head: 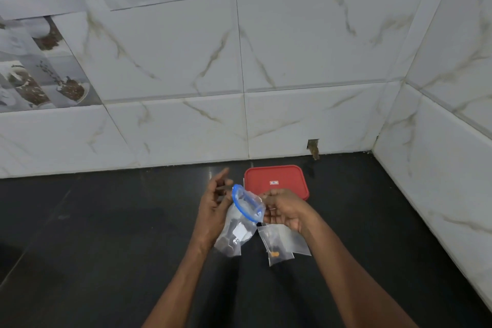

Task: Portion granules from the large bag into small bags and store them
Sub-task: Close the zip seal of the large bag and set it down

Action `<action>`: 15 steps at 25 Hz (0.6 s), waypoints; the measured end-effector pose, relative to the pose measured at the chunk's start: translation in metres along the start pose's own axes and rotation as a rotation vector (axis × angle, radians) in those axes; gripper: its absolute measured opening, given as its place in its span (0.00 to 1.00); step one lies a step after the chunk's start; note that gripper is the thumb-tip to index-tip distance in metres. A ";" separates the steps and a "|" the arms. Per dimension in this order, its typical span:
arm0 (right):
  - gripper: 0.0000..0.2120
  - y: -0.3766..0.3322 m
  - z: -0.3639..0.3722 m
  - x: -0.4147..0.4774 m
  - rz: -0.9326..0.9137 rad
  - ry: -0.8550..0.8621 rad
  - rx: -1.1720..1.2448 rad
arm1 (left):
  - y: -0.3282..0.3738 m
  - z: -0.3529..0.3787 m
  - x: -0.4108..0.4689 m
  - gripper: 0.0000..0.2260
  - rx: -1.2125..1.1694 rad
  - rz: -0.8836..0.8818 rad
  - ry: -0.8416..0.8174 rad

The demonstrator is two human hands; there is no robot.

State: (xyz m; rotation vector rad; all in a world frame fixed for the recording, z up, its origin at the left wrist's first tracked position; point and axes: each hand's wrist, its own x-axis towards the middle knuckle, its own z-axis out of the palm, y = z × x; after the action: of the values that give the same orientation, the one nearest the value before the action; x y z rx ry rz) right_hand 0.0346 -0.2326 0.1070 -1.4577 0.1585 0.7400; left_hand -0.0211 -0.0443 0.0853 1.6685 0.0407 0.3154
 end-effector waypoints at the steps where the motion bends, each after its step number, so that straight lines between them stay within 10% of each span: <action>1: 0.06 0.004 0.001 0.002 0.021 0.007 0.007 | -0.006 0.002 -0.001 0.14 0.069 -0.030 0.047; 3: 0.06 0.012 0.004 0.004 0.060 0.025 0.021 | -0.016 0.006 -0.005 0.04 0.168 -0.027 0.114; 15: 0.06 0.017 -0.024 0.001 0.263 -0.272 0.434 | -0.031 0.007 0.009 0.15 0.278 0.115 0.120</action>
State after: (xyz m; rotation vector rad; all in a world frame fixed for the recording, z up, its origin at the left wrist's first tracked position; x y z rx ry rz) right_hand 0.0339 -0.2562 0.0883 -0.9228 0.2858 1.0383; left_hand -0.0059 -0.0450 0.0561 1.9293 0.0816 0.5160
